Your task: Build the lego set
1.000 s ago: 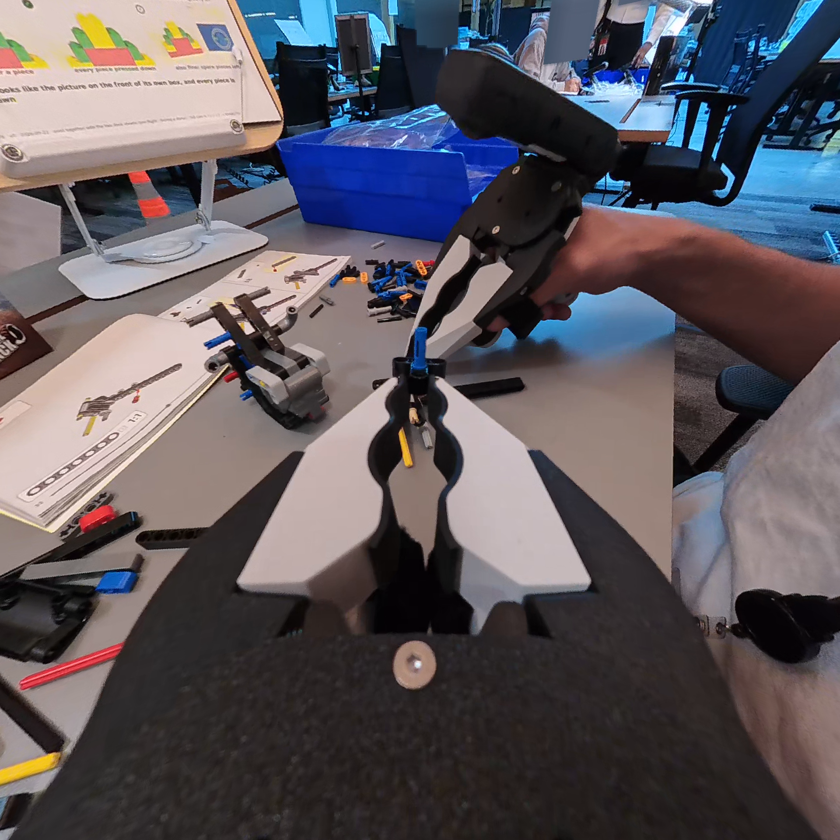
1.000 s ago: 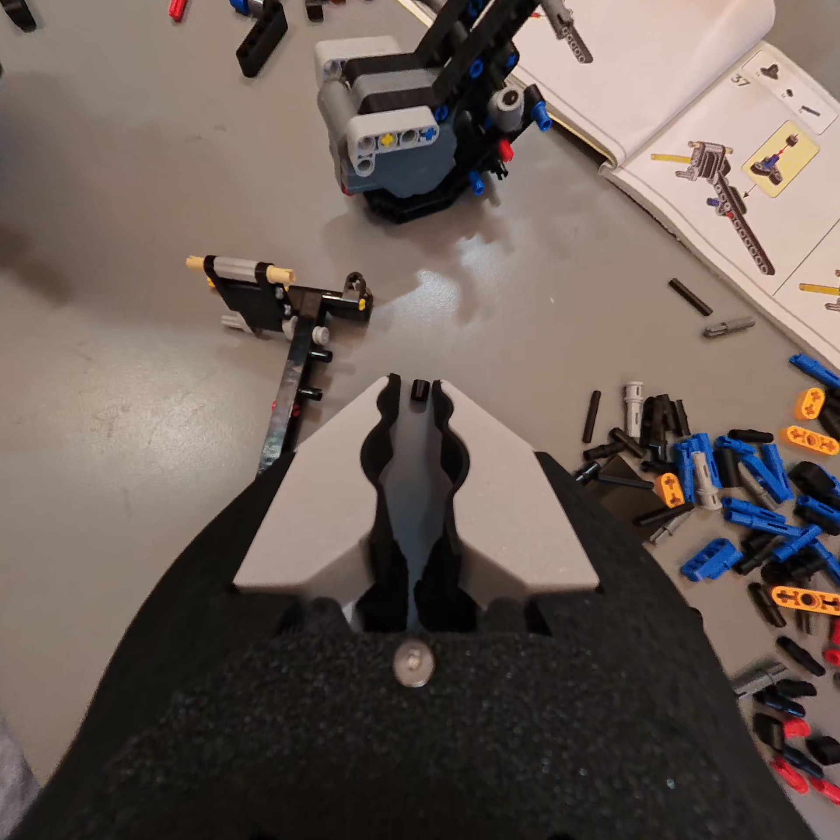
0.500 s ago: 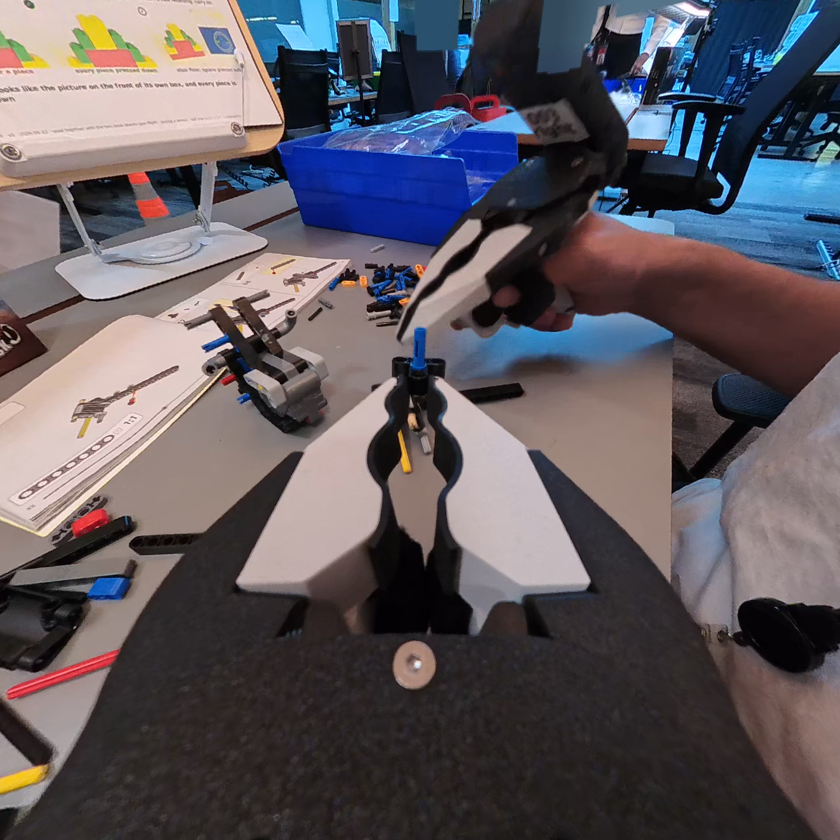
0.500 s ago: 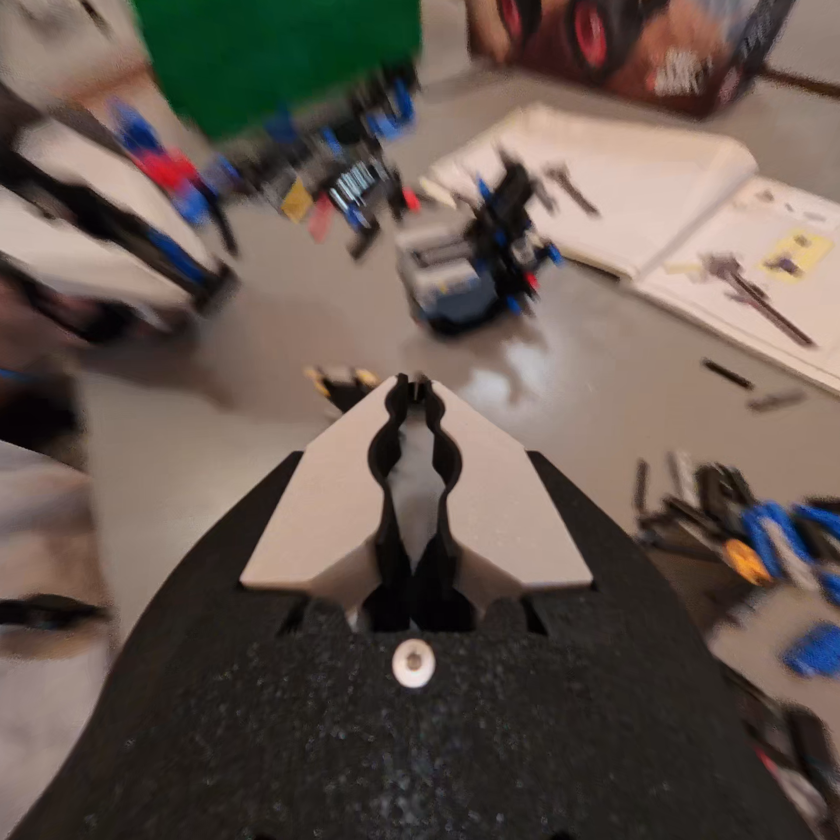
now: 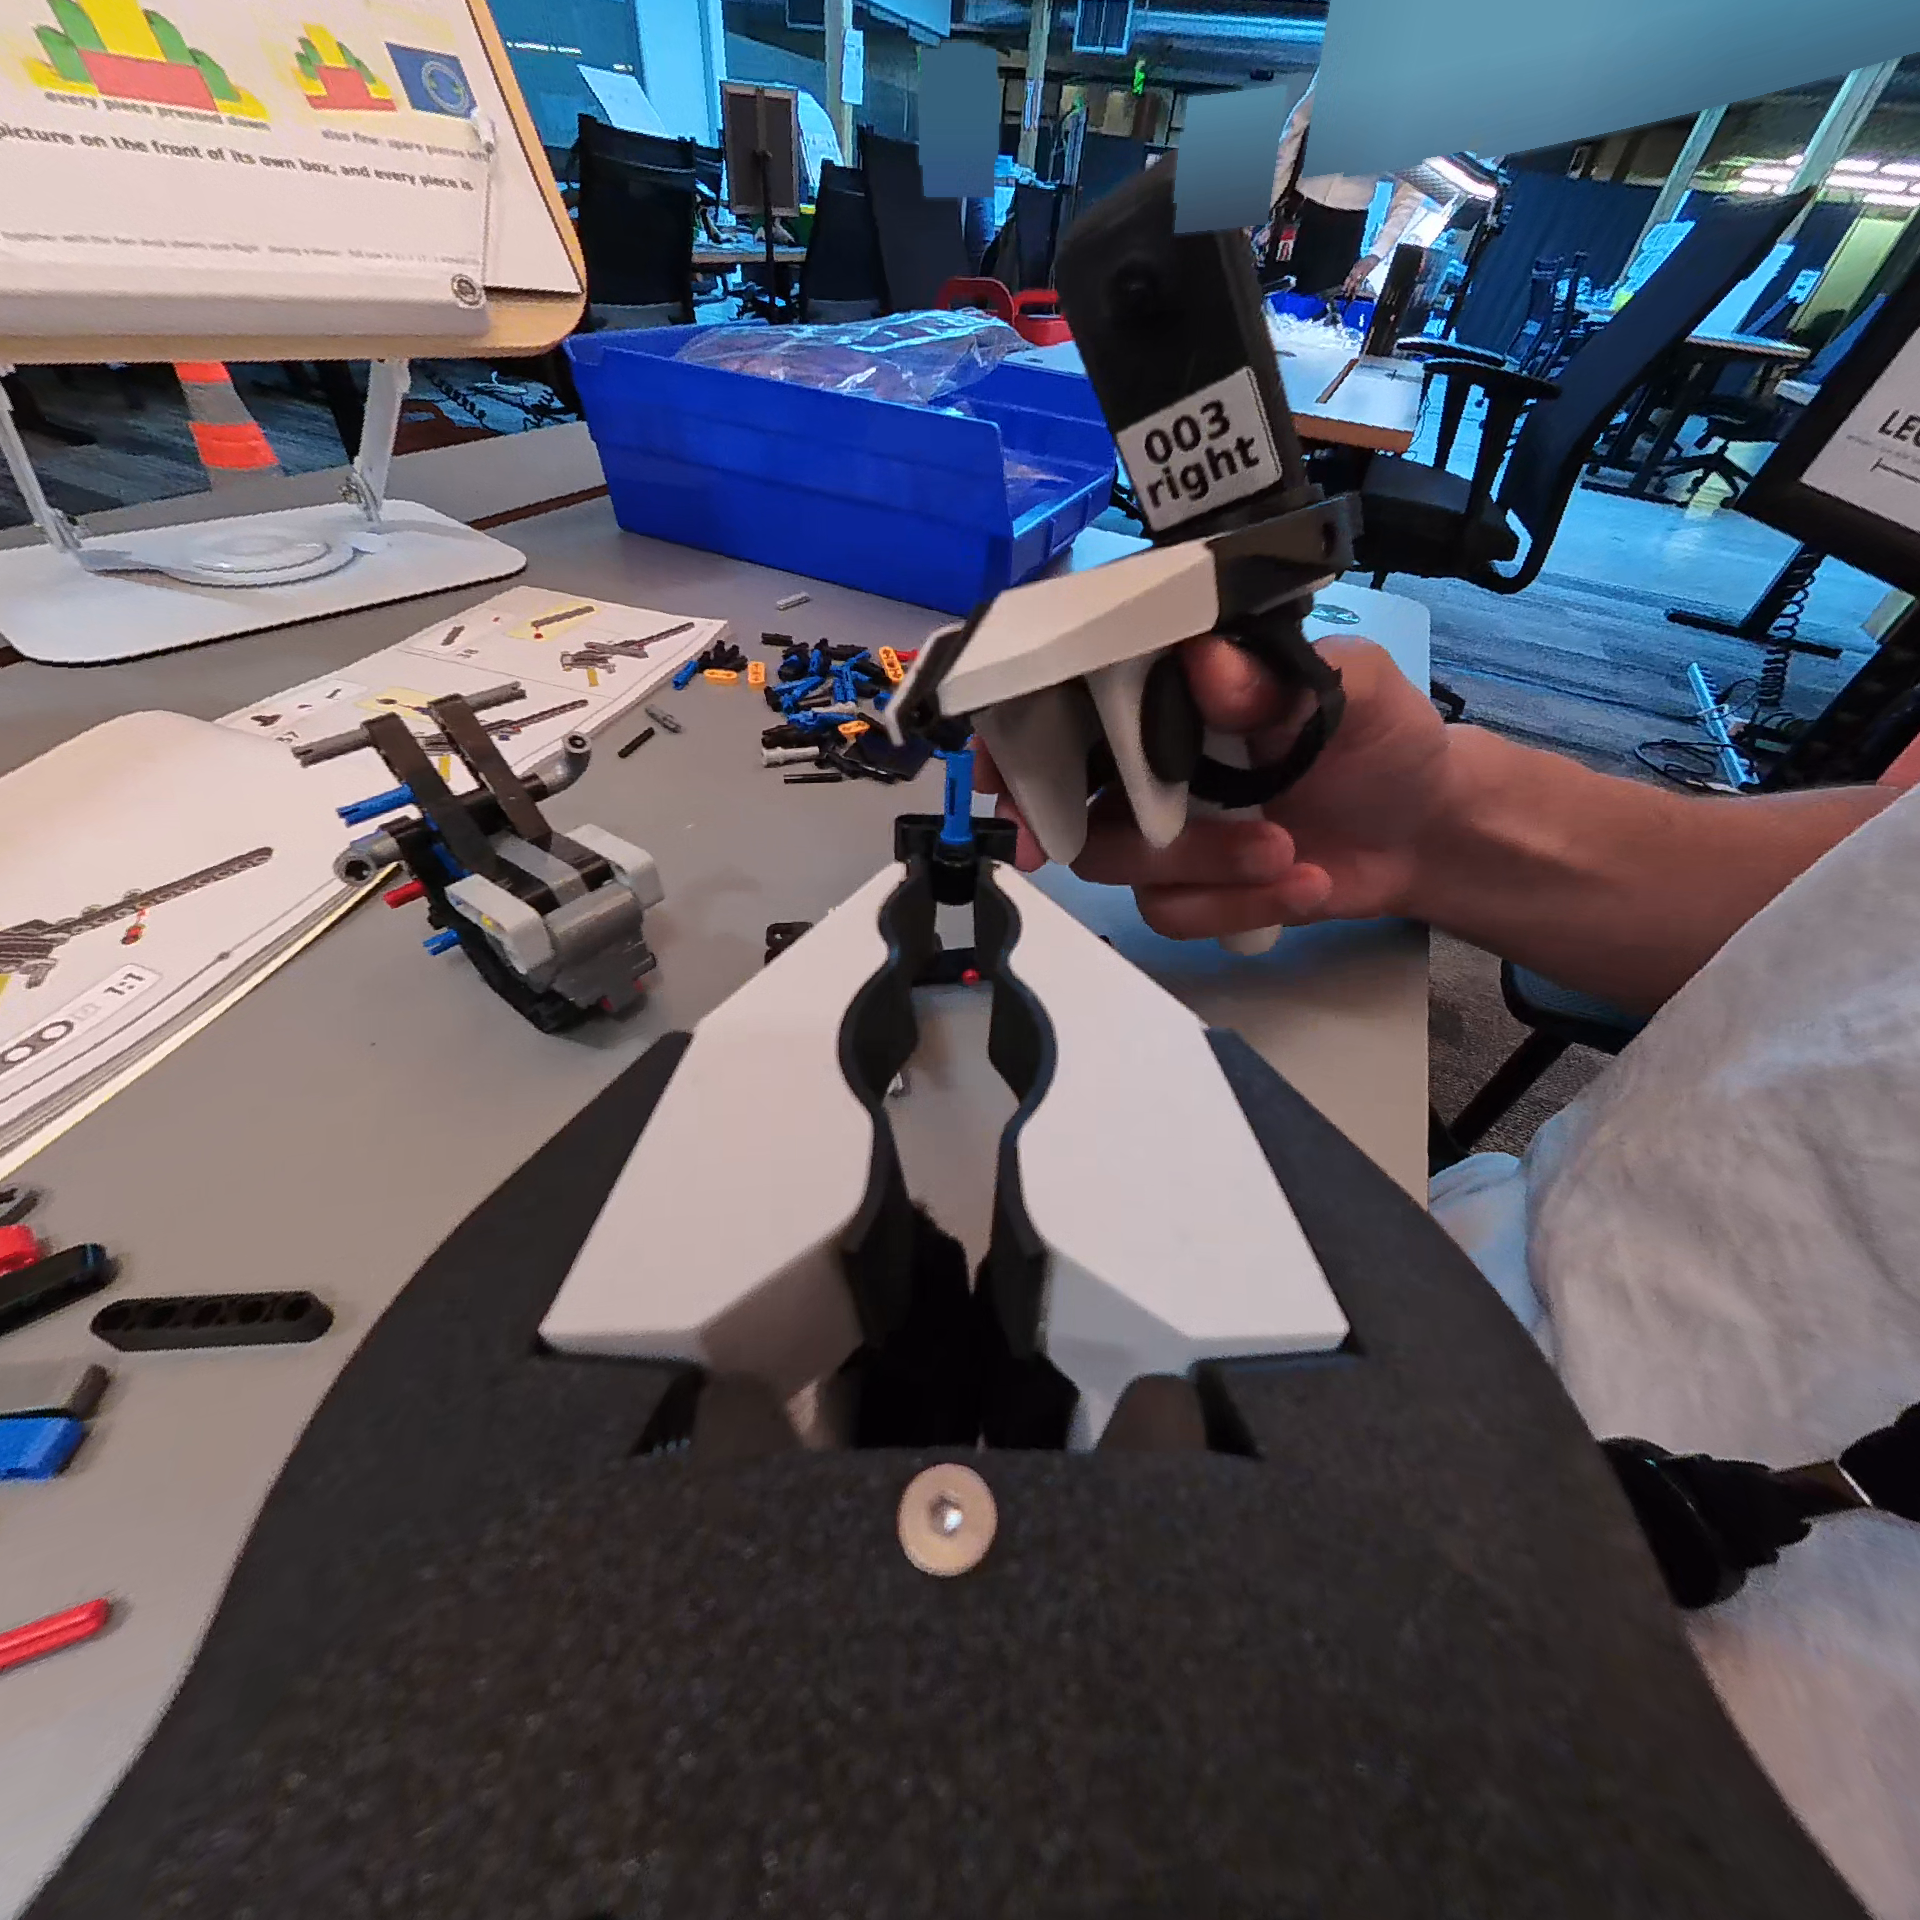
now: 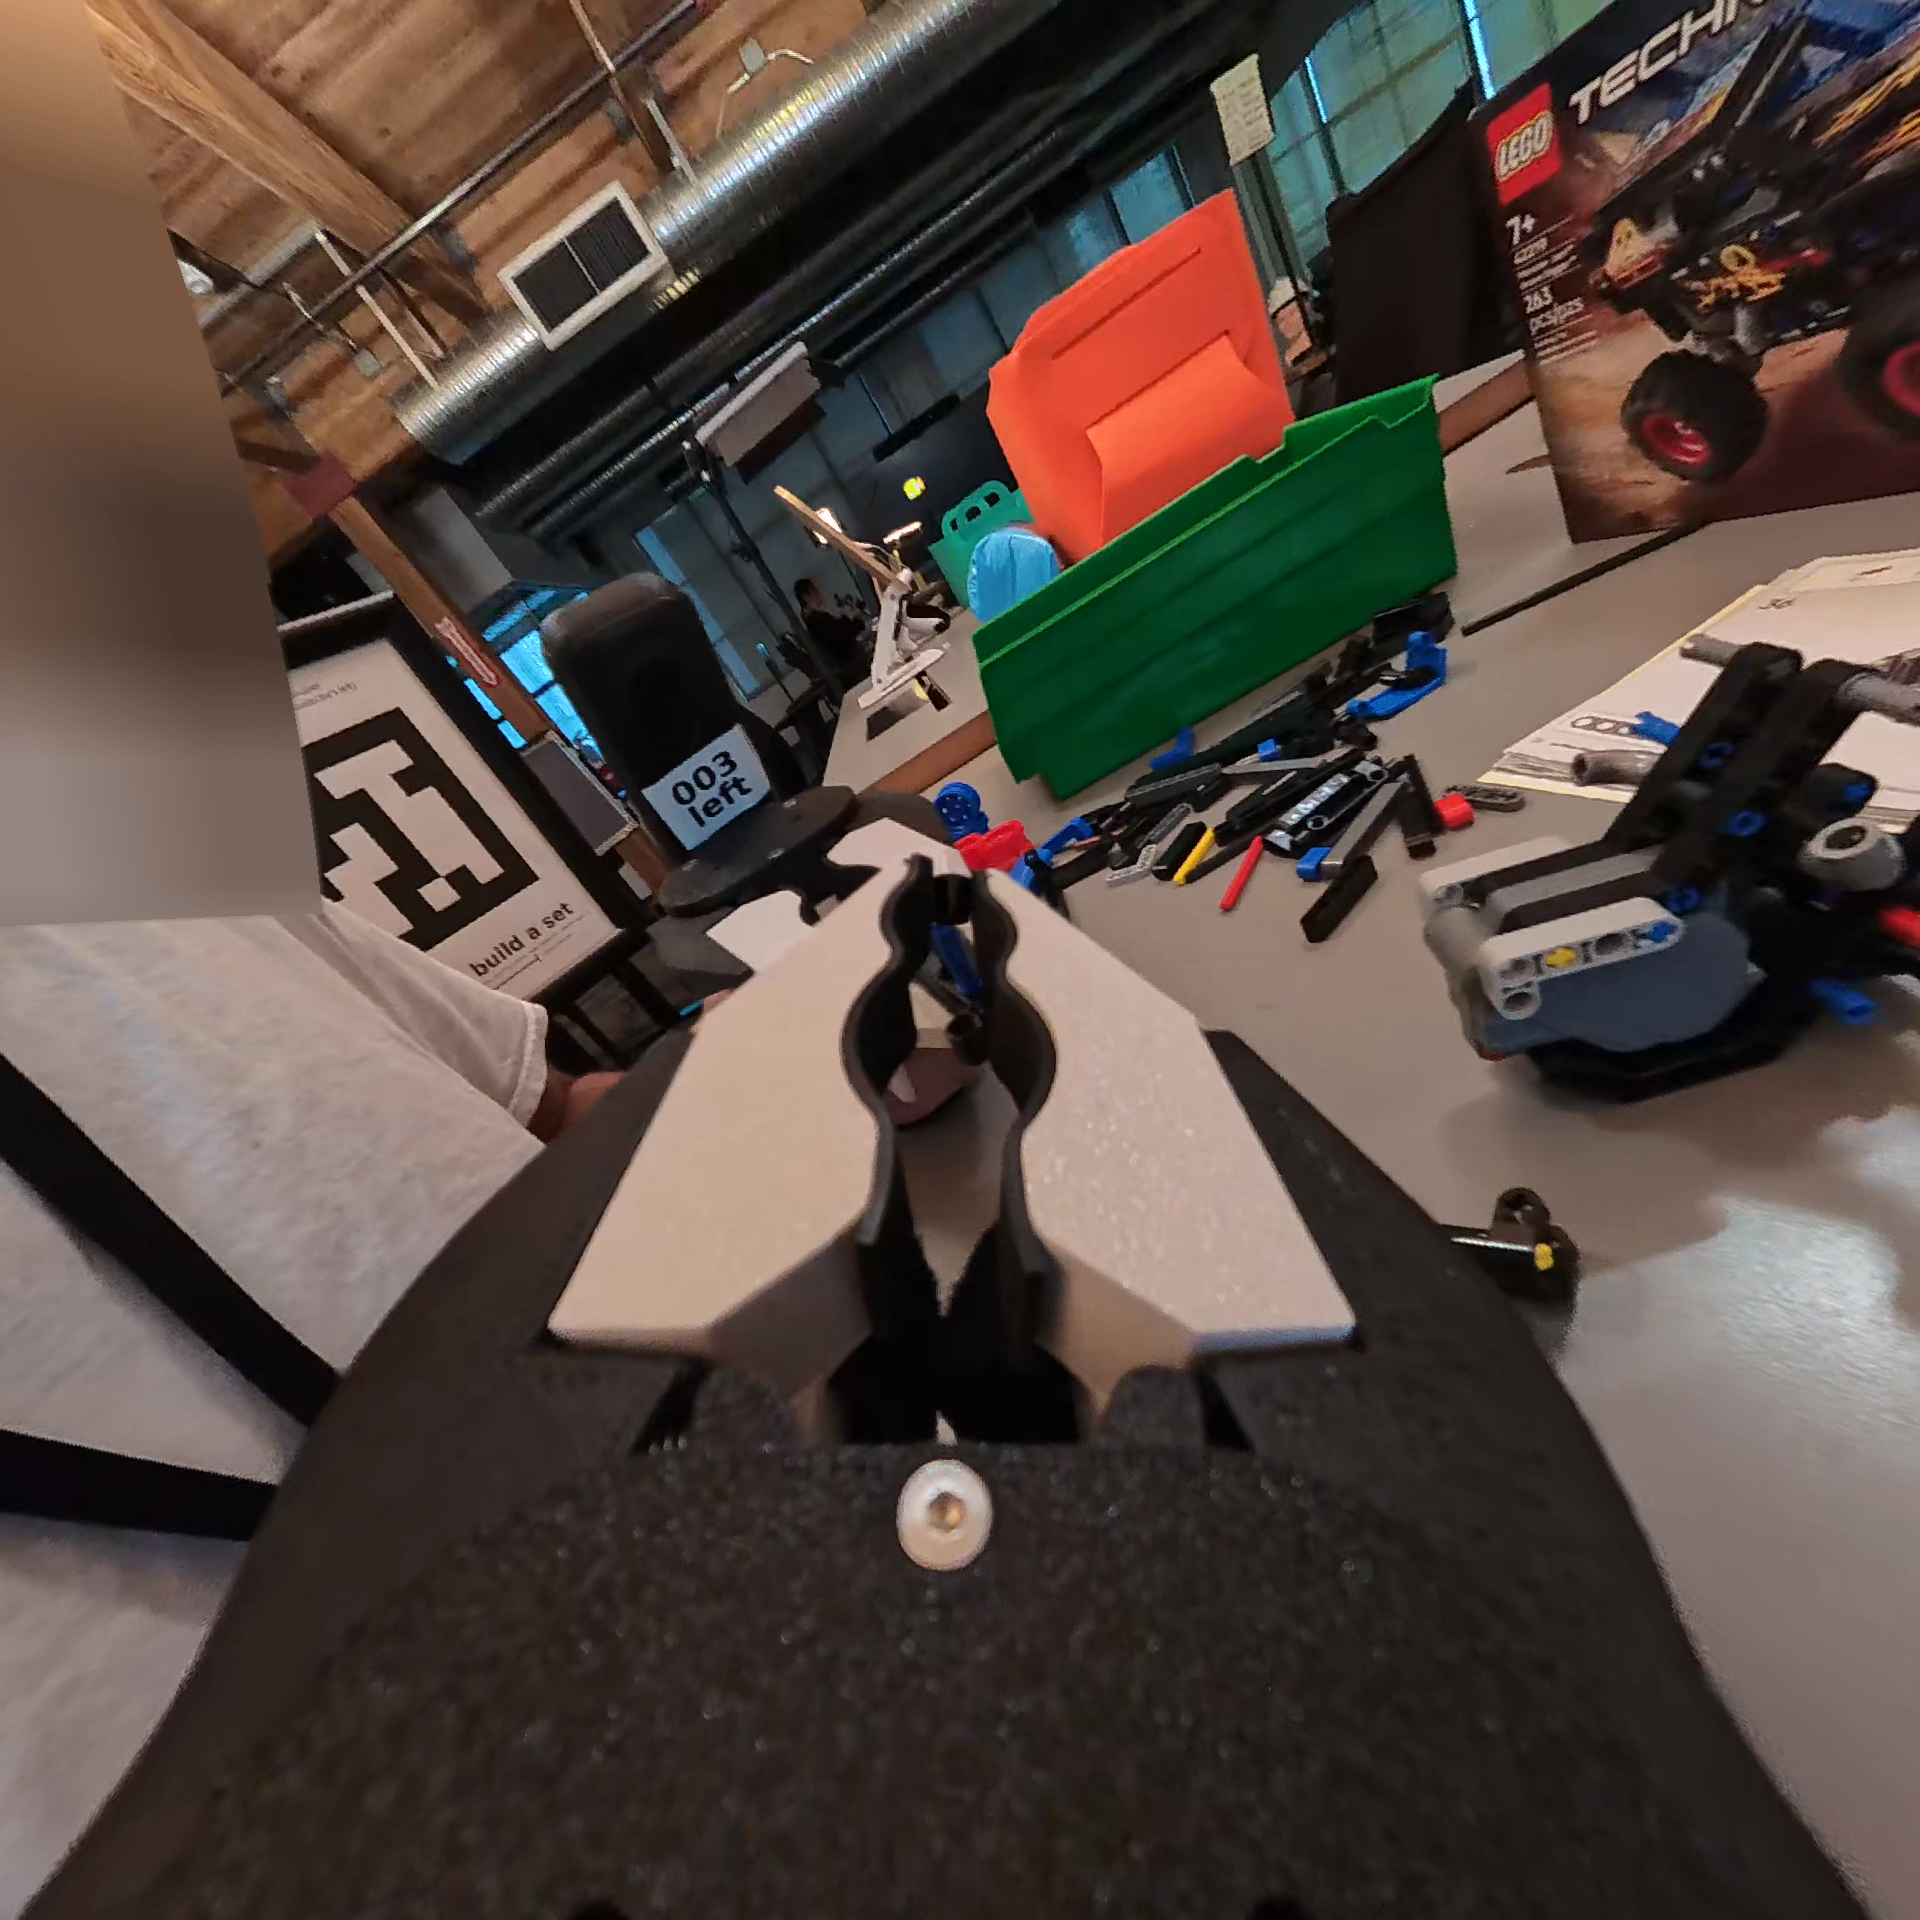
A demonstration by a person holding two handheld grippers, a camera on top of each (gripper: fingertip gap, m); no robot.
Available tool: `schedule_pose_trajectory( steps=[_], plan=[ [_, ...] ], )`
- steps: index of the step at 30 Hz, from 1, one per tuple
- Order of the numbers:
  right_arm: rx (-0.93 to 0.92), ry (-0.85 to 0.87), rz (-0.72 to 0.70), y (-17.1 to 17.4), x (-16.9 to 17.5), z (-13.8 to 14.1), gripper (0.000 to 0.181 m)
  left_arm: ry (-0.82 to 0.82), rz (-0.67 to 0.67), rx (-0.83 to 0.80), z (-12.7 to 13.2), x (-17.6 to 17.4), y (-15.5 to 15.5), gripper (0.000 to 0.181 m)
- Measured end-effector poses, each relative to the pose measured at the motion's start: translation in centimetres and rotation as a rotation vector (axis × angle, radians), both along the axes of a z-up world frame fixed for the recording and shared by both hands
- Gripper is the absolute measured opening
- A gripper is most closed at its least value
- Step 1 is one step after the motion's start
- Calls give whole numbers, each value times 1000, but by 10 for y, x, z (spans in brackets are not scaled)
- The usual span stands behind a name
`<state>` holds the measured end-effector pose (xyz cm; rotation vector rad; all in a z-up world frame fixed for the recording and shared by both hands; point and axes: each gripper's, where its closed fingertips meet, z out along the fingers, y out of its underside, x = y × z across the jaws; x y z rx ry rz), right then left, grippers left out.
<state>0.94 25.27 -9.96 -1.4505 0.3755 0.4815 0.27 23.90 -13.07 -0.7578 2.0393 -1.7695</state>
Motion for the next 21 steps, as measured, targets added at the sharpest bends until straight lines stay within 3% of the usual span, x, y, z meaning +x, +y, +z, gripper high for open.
schedule_pose_trajectory(
  steps=[21],
  plan=[
    [-13,-61,1,1,-5,-4,6,31,-20,-4,-2,-2,1,5]
  ],
)
